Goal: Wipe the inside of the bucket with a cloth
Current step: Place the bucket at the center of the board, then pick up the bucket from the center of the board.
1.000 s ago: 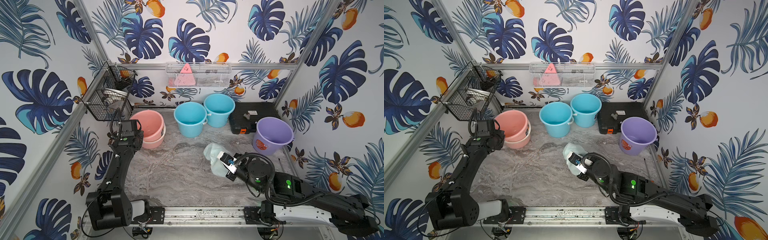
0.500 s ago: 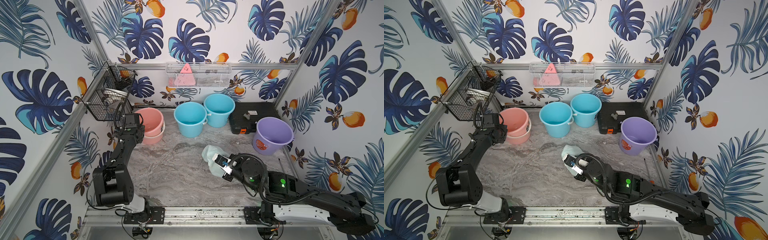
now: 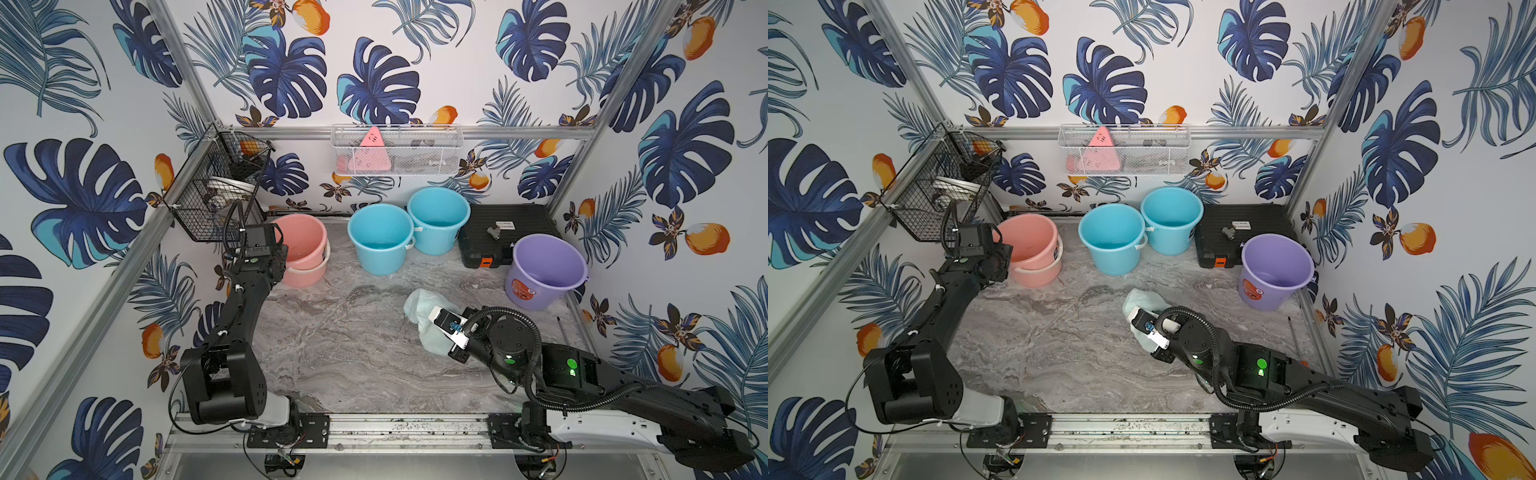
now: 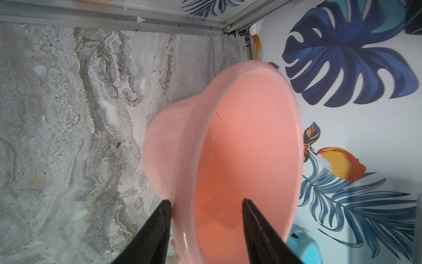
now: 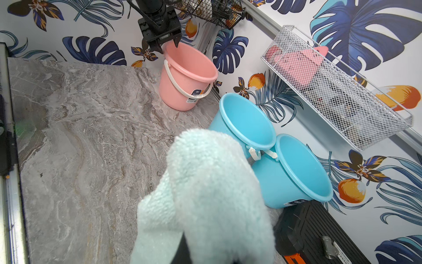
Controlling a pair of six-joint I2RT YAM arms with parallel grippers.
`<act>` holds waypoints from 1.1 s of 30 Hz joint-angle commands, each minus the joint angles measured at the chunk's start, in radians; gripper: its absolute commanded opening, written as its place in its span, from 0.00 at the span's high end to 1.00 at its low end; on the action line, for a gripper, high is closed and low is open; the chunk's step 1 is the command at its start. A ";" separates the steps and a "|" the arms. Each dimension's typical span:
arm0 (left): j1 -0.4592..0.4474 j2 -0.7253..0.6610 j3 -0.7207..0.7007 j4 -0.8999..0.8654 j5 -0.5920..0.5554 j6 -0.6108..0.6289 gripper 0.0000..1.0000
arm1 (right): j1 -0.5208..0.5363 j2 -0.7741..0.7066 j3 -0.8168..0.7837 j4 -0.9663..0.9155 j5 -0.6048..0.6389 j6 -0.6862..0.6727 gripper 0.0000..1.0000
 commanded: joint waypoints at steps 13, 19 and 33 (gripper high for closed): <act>-0.166 -0.124 -0.005 -0.100 0.070 -0.038 0.41 | 0.002 -0.037 0.017 -0.022 0.014 0.022 1.00; -0.322 -0.001 0.123 -0.123 0.122 0.008 0.39 | 0.002 -0.060 0.008 -0.017 0.032 0.020 1.00; -0.433 0.365 0.495 -0.320 0.110 0.094 0.32 | 0.002 -0.074 0.013 -0.049 0.046 0.045 1.00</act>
